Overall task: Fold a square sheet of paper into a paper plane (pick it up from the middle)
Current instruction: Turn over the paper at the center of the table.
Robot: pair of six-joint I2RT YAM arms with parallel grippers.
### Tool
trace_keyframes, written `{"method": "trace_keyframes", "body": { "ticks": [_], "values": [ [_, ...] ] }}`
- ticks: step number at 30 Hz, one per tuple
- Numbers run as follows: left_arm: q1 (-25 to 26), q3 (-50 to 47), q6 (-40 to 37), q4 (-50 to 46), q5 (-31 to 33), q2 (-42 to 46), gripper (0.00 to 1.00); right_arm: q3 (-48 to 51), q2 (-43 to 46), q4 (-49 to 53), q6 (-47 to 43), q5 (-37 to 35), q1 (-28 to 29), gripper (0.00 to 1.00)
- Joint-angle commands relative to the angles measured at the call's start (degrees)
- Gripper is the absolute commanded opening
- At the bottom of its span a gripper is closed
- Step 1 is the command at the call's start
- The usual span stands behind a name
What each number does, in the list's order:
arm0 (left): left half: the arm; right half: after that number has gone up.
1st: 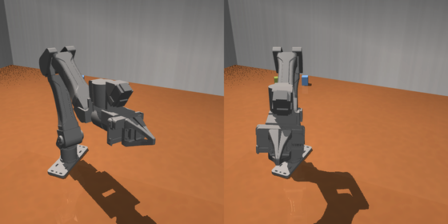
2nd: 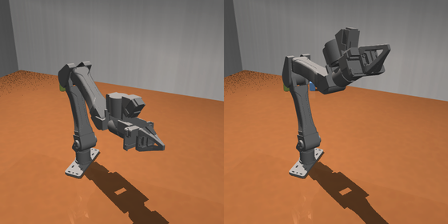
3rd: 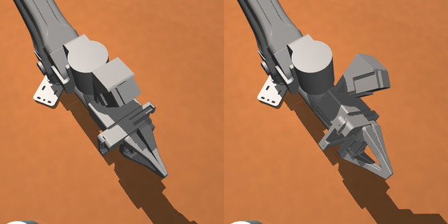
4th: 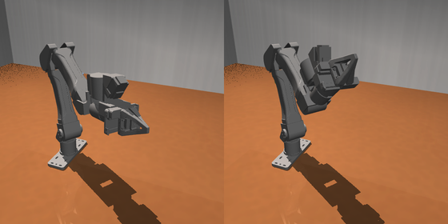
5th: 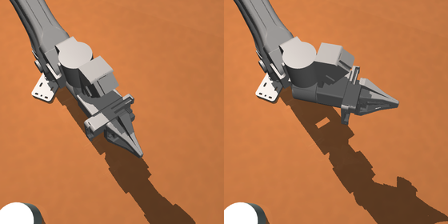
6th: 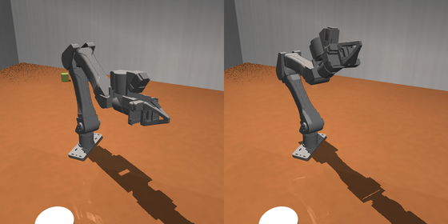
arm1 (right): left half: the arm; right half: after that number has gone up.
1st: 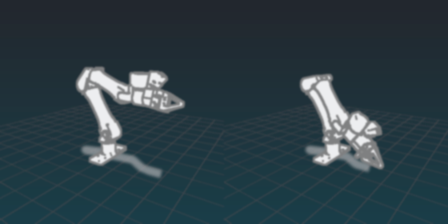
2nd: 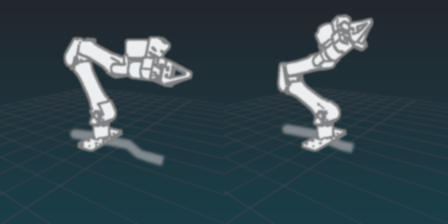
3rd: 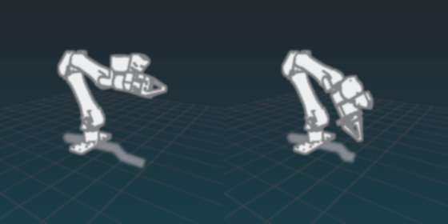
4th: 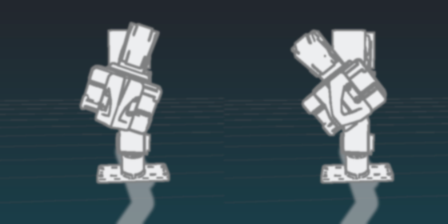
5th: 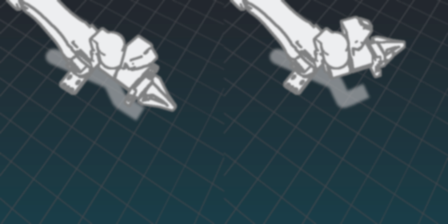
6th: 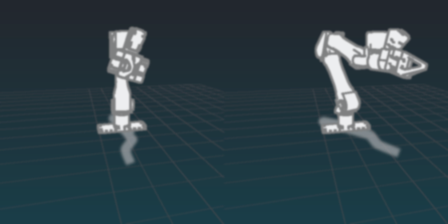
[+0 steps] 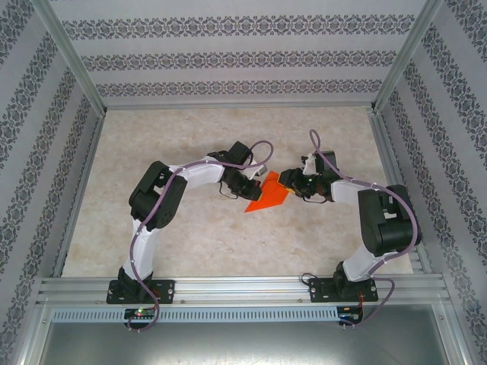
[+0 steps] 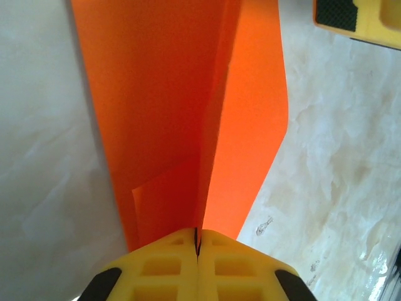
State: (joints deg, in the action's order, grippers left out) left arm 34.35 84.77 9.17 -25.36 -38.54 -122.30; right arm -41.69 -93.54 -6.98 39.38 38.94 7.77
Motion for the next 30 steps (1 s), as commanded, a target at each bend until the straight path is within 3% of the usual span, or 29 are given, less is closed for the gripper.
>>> {"method": "trace_keyframes", "body": {
  "ticks": [1,22,30],
  "values": [
    [-0.86,1.54,-0.67,-1.77,-2.26,-0.21,0.01,1.03,1.73,0.84,-1.67,0.7,-0.57,0.51],
    [-4.18,-1.11,7.55,6.09,-9.87,8.21,0.0,4.54,9.51,-2.77,4.05,3.99,-2.84,0.57],
    [-4.88,-1.71,10.49,8.48,-9.47,10.76,0.0,8.4,10.09,-12.1,11.87,6.39,-3.13,0.6]
  ]
}}
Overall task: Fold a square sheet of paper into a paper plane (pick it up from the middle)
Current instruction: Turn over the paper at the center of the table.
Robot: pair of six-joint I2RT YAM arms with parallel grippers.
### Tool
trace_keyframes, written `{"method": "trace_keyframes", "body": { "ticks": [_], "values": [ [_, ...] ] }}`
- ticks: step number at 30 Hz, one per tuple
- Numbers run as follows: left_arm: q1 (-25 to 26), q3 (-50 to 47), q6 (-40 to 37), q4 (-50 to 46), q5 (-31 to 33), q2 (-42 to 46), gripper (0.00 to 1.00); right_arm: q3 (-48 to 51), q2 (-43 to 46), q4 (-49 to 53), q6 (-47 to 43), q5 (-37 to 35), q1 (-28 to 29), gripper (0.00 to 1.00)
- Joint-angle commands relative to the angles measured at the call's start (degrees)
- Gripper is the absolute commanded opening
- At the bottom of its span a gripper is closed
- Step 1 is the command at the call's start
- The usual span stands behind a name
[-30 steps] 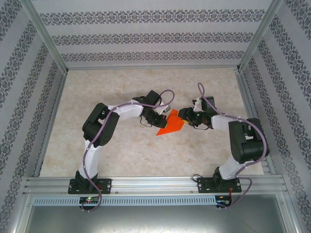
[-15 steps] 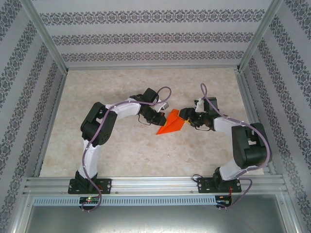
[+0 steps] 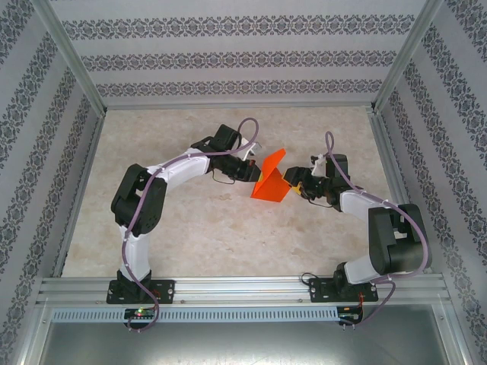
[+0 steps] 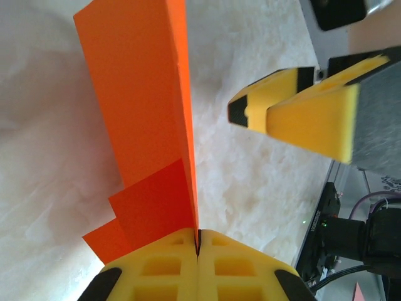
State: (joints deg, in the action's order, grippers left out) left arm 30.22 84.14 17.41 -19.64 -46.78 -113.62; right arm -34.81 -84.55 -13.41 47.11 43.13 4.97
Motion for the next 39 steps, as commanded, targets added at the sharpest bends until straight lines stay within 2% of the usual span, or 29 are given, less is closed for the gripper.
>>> {"method": "trace_keyframes", "body": {
  "ticks": [1,6,14,21,25,28,33,39],
  "values": [
    [-0.86,-1.24,2.57,3.12,-0.85,2.45,0.0,2.05,1.09,-6.84,5.31,2.22,-0.36,0.62],
    [-1.55,-2.4,4.64,5.33,0.54,3.9,0.0,4.37,1.8,-11.97,11.21,1.81,-0.06,0.67],
    [-2.61,-4.02,9.1,9.95,3.2,7.63,0.0,5.78,4.99,-13.33,16.44,-1.62,2.68,0.76],
    [-2.92,-6.89,14.97,16.91,3.3,10.27,0.0,6.58,1.78,-23.49,25.75,-3.61,6.76,0.77],
    [-2.92,-9.23,18.5,21.55,5.19,11.97,0.0,7.97,-1.75,-35.06,34.01,-6.1,9.24,0.77],
    [-2.97,-10.51,20.81,24.51,5.43,12.63,0.0,7.72,-4.8,-41.77,38.19,-7.27,10.86,0.76],
    [-2.97,-12.47,23.92,28.05,5.08,13.29,0.0,5.88,-9.11,-46.93,40.99,-8.39,13.5,0.72],
    [-2.95,-13.96,26.09,30.6,5.0,13.48,0.0,4.19,-10.68,-48.27,41.81,-8.73,14.49,0.61]
  ]
}}
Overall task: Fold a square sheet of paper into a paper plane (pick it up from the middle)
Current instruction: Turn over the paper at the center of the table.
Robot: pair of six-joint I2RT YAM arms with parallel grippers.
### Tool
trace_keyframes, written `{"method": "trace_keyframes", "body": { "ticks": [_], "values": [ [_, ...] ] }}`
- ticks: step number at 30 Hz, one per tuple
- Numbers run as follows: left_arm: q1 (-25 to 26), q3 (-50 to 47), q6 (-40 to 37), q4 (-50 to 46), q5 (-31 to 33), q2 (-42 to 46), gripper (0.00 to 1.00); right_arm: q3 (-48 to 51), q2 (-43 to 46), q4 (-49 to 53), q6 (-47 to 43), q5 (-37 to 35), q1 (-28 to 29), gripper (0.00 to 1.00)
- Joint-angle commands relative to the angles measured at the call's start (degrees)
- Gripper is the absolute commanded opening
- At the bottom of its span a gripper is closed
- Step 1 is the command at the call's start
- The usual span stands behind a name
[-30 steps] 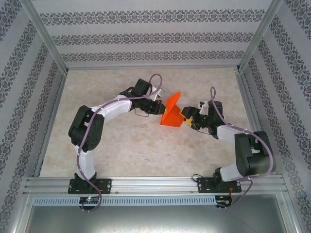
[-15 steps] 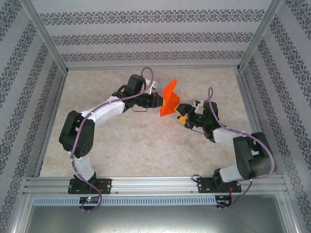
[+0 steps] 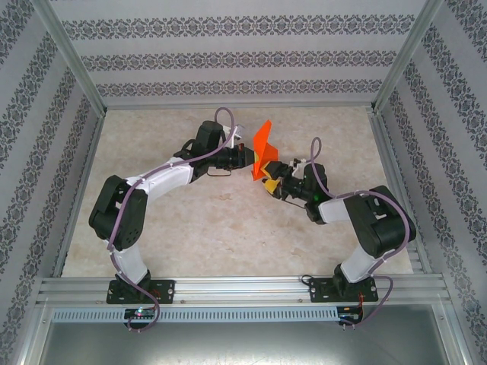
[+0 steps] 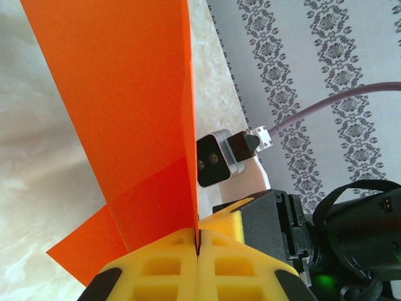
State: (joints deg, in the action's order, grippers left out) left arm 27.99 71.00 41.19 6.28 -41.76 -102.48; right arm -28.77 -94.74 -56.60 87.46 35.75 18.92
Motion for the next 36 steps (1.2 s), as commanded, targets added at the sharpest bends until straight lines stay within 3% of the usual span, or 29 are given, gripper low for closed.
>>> {"method": "trace_keyframes", "body": {
  "ticks": [1,15,23,29,33,36],
  "values": [
    [-0.74,-1.17,2.61,5.02,-0.06,2.37,0.0,-2.08,-0.44,-5.22,1.68,-1.38,0.63,0.58],
    [-0.73,-1.13,2.82,3.91,-0.69,1.18,0.05,-2.25,-0.82,-6.94,1.71,-0.53,0.49,0.19],
    [-0.74,0.13,1.36,0.05,-0.3,1.32,0.19,-2.82,0.84,-4.93,-0.42,0.81,-0.43,0.03],
    [-0.8,2.27,-1.21,-5.4,0.45,1.74,0.33,-3.31,1.4,-5.21,-0.54,1.96,-0.98,0.0],
    [-0.83,3.97,-3.67,-10.52,1.51,2.54,0.49,-3.31,1.88,-5.2,-0.71,2.54,-1.36,0.0],
    [-0.8,5.75,-4.99,-14.36,1.33,2.38,0.57,-3.57,1.93,-5.4,-0.95,2.8,-1.4,0.0]
  ]
}}
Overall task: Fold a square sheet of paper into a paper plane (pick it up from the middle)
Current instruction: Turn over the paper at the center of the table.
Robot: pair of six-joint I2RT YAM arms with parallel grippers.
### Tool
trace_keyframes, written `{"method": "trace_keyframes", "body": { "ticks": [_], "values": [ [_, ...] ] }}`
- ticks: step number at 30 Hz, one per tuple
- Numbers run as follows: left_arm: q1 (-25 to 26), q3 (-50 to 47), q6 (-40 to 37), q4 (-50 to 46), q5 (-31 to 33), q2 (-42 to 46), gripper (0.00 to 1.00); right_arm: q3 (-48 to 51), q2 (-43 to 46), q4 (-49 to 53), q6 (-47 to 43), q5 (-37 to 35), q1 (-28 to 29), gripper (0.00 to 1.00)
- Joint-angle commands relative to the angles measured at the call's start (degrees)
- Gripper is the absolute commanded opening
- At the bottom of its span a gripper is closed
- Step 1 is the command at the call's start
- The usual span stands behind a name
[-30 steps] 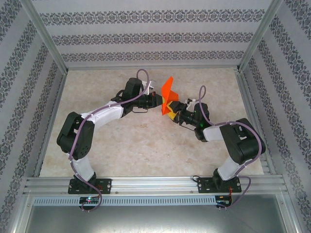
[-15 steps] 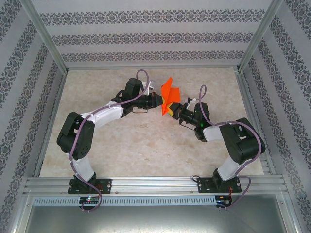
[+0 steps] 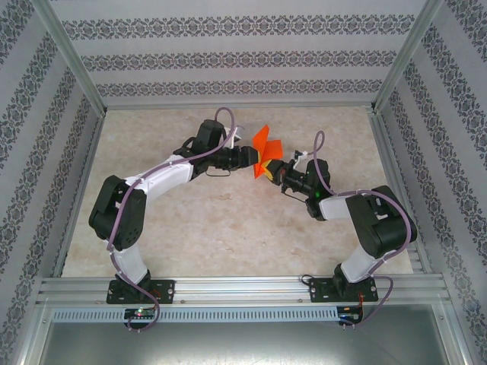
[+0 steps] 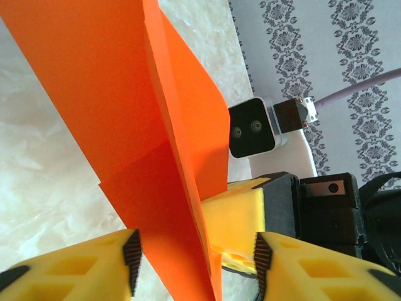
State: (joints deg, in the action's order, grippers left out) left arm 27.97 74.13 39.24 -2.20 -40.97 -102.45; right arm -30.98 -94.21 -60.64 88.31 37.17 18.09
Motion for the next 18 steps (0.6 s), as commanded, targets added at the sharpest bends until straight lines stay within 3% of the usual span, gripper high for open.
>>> {"method": "trace_keyframes", "body": {
  "ticks": [1,7,11,18],
  "values": [
    [-0.76,2.93,-3.08,-6.68,0.45,2.26,0.57,-1.41,1.48,-1.45,-1.98,1.42,-0.58,0.0],
    [-0.81,2.43,-0.29,-7.54,0.78,2.15,0.62,-1.38,1.59,-2.98,-2.09,1.12,-0.51,0.0],
    [-0.81,-0.57,4.7,-1.31,-0.32,2.7,0.66,-1.55,1.66,-4.29,-1.44,0.89,-0.35,0.0],
    [-0.72,-4.88,13.05,9.96,-2.26,1.75,0.63,-1.64,0.41,-9.61,1.85,0.26,0.03,0.0]
  ]
}}
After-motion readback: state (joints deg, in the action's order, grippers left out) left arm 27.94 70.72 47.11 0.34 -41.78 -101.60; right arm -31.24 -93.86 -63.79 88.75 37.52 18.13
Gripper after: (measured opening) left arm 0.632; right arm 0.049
